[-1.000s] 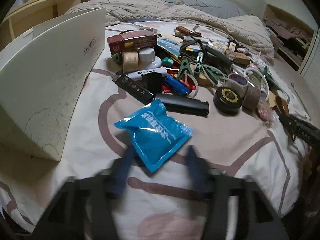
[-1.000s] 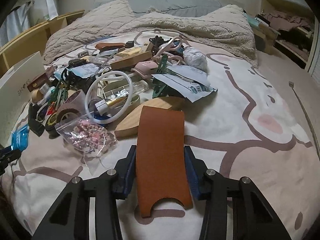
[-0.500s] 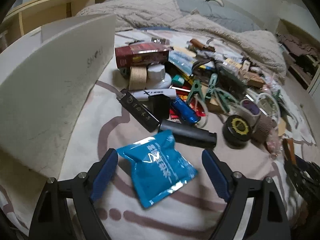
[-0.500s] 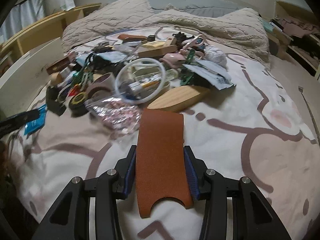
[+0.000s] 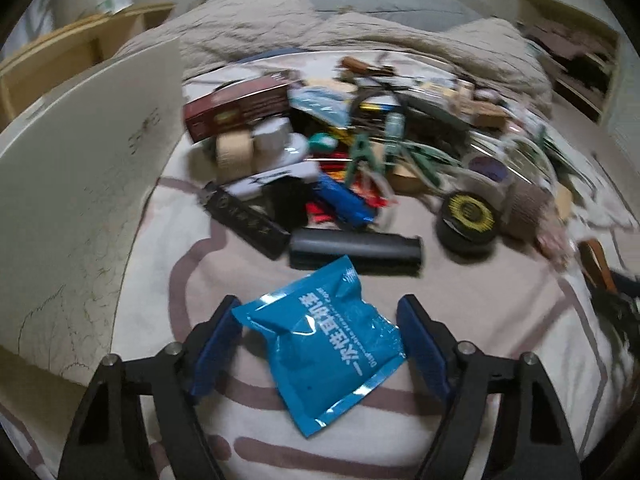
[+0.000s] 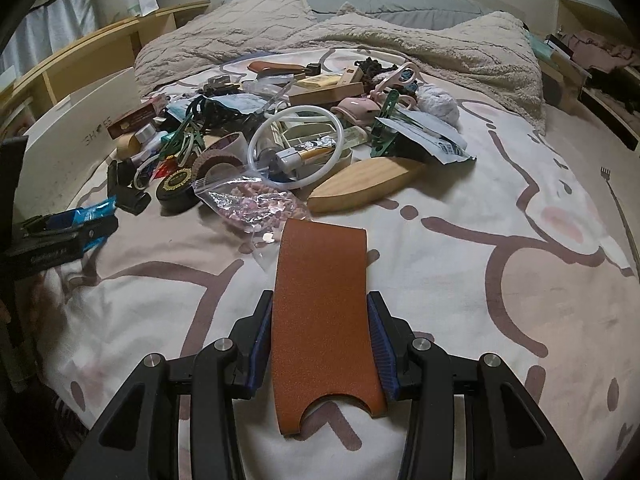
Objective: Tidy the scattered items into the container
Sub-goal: 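Lift the blue packet with the left tool while the right tool holds the leather strip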
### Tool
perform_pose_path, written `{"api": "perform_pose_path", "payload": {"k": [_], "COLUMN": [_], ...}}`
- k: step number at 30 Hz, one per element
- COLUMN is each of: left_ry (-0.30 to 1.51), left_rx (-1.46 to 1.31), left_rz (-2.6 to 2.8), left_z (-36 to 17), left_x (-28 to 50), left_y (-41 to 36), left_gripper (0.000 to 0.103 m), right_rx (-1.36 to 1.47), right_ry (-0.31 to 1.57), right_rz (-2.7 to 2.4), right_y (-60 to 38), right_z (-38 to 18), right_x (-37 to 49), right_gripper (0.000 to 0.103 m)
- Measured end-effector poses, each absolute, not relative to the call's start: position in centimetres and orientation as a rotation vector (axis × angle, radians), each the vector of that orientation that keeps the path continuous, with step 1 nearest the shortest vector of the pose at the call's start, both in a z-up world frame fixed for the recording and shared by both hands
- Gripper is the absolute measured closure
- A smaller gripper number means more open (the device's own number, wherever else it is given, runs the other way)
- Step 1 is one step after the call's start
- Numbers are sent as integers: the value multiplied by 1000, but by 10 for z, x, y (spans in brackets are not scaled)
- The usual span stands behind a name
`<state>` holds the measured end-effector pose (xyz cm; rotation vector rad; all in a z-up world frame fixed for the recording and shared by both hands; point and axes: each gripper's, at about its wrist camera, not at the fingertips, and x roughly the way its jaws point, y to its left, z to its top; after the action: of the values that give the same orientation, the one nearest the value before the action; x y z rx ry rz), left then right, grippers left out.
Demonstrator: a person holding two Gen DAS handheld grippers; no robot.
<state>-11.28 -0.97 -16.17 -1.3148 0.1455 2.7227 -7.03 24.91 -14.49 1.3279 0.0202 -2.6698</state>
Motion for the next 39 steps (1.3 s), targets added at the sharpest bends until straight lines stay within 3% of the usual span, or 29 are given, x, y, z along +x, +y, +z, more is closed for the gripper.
{"api": "perform_pose_path", "payload": {"k": [4, 10, 11, 13, 15, 26, 29, 31, 39], "left_ry": [218, 379, 369, 297, 236, 244, 158, 112, 136], "left_rx": [-1251, -1178, -1185, -1233, -1263, -1384, -1356, -1303, -1294], "left_rz": [2658, 2565, 2574, 2609, 2644, 2719, 2702, 2687, 2643], "left_z": [-159, -156, -155, -152, -151, -150, -147, -143, -146], "left_x": [-106, -90, -90, -91, -88, -75, -74, -75, -95], "left_y": [-1, 19, 18, 14, 11, -6, -14, -12, 9], "left_gripper": [35, 35, 34, 19, 16, 16, 16, 10, 9], "right_rx": [1328, 1328, 1328, 1328, 1328, 1330, 1328, 1331, 1343], "right_ry": [21, 14, 13, 15, 14, 10, 21, 37, 81], "right_rz": [-2671, -2668, -2668, -2669, -2669, -2671, -2669, -2666, -2699], "right_y": [248, 248, 248, 248, 248, 248, 247, 246, 240], "right_z": [-145, -144, -144, -145, -144, -145, -144, -145, -147], "right_x": [-70, -69, -69, -68, -68, -66, -65, -66, -66], "right_gripper": [58, 58, 58, 58, 58, 58, 58, 58, 58]}}
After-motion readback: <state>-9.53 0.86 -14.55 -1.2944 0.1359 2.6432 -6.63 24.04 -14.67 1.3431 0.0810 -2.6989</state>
